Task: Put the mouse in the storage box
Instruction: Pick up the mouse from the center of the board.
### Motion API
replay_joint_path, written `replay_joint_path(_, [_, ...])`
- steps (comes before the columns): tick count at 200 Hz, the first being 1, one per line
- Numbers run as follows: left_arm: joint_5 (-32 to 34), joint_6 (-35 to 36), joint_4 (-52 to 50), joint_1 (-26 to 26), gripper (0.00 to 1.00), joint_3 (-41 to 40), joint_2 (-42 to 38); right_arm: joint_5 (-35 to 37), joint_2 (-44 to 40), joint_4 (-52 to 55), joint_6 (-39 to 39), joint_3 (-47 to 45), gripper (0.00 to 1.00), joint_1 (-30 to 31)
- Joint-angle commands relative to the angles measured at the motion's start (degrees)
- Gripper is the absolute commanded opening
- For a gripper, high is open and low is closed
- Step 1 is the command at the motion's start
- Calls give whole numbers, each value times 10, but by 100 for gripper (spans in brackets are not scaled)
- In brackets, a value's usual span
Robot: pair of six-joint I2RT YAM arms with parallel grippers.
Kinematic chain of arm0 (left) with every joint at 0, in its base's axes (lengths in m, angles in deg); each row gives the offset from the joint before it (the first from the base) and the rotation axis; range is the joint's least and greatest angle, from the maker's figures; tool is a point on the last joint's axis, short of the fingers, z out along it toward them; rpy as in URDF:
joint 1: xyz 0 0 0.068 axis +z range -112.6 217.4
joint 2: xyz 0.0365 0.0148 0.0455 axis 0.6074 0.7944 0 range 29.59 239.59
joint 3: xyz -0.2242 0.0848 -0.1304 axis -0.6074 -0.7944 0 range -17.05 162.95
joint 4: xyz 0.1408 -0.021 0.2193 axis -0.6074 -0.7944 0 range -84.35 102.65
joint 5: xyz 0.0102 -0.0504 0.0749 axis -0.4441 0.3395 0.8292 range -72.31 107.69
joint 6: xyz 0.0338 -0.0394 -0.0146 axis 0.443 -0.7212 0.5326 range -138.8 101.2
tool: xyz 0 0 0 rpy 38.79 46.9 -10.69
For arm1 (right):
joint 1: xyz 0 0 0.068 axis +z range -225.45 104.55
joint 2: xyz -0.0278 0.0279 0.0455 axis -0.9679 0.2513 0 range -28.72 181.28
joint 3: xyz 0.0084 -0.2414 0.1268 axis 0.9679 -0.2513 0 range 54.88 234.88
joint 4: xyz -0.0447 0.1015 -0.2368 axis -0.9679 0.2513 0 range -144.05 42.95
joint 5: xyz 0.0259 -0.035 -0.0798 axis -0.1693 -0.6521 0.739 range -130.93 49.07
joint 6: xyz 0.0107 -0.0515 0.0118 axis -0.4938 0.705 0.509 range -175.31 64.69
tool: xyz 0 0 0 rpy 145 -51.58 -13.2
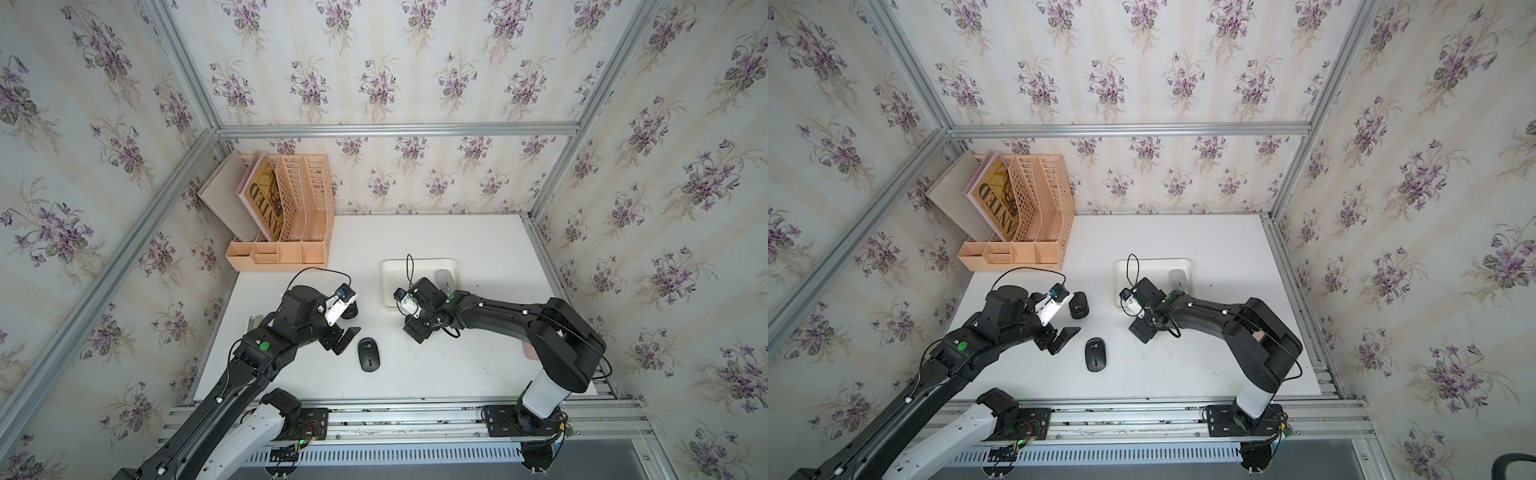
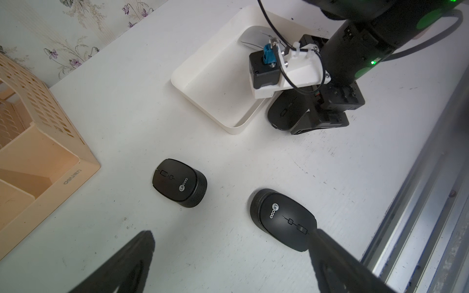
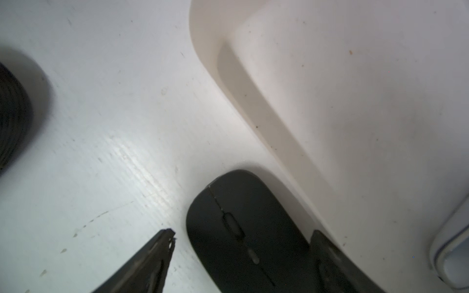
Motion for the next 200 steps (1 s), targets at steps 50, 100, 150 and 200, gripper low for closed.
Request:
replay_joint_path(50, [-7,-1,14,0,99,2,-1,-57,14,43,-30,18,82,1])
replay_joint_path(100, [-7,-1,15,0,99,3,-1,-120,1,54,-51,20,71,1])
replay_joint_path(150, [-8,-2,13,0,99,2,-2,-106,20,79,-49,27,80,3])
replay_joint_path(200, [-7,-1,13,0,99,2,-1,-106,18,87,-50,33,65,3])
